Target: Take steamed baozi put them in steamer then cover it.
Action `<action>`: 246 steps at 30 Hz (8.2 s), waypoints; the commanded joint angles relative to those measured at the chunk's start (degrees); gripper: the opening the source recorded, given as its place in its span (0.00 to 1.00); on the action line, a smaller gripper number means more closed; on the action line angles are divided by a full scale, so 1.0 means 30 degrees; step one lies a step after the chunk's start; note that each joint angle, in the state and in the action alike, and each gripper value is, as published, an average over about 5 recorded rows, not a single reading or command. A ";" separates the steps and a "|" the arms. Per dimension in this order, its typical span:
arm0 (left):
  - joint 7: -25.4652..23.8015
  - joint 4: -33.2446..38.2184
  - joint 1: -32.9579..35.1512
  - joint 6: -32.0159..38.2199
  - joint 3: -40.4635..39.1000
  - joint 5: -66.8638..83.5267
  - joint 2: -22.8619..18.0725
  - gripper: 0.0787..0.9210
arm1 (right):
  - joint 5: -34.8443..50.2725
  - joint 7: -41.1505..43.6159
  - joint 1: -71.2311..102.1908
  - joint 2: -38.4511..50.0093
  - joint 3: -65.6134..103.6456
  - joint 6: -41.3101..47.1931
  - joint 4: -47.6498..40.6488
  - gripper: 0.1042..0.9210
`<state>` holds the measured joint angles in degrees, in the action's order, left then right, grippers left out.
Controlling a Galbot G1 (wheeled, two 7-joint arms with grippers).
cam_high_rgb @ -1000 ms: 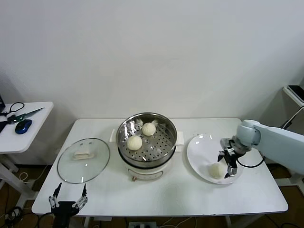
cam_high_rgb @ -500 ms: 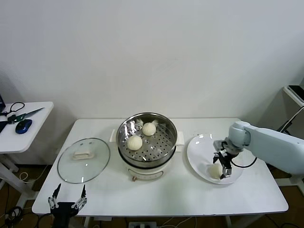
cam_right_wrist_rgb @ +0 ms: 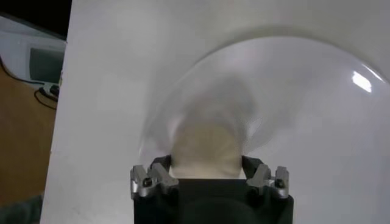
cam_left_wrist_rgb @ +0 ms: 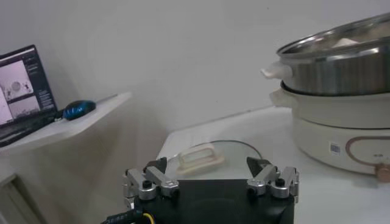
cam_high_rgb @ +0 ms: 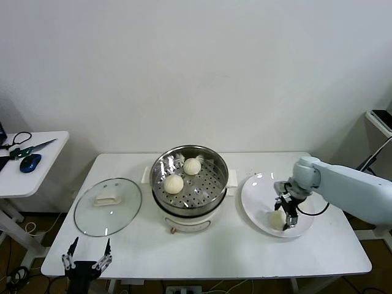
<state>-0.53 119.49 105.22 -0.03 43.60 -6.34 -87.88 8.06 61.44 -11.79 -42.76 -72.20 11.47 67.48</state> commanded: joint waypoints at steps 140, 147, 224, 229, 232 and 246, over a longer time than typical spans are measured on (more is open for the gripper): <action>-0.0056 -0.0362 0.0461 0.0008 0.0226 -0.0373 0.0420 0.88 | -0.5794 0.0864 0.4904 -0.0350 0.9698 -0.2483 -0.5702 0.88; -0.0092 -0.0409 0.0434 0.0031 0.0238 -0.0354 0.0420 0.88 | -0.5858 0.0838 0.4911 -0.0877 0.9702 -0.2524 -0.6121 0.88; -0.0404 0.0166 -0.0066 -0.0131 -0.0983 -0.0315 0.1117 0.88 | 1.3427 -0.2117 -0.8513 -1.1762 -0.8601 0.2339 -0.2707 0.74; -0.0417 0.0075 -0.0200 -0.0193 -0.1053 -0.0360 0.1093 0.88 | 1.3192 -0.2136 -0.8291 -1.1698 -0.8521 0.2326 -0.2865 0.74; -0.0432 0.0053 -0.0361 -0.0287 -0.1066 -0.0387 0.1087 0.88 | 1.3133 -0.2228 -0.8253 -1.1639 -0.8475 0.2332 -0.2940 0.75; -0.0459 0.0047 -0.0623 -0.0479 -0.1075 -0.0486 0.1082 0.88 | 1.2854 -0.2268 -0.8538 -1.1059 -0.7465 0.2345 -0.2769 0.88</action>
<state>-1.89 119.56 103.48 -1.37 40.35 -7.74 -84.62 47.08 54.69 -37.23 -76.33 -95.93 18.50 59.12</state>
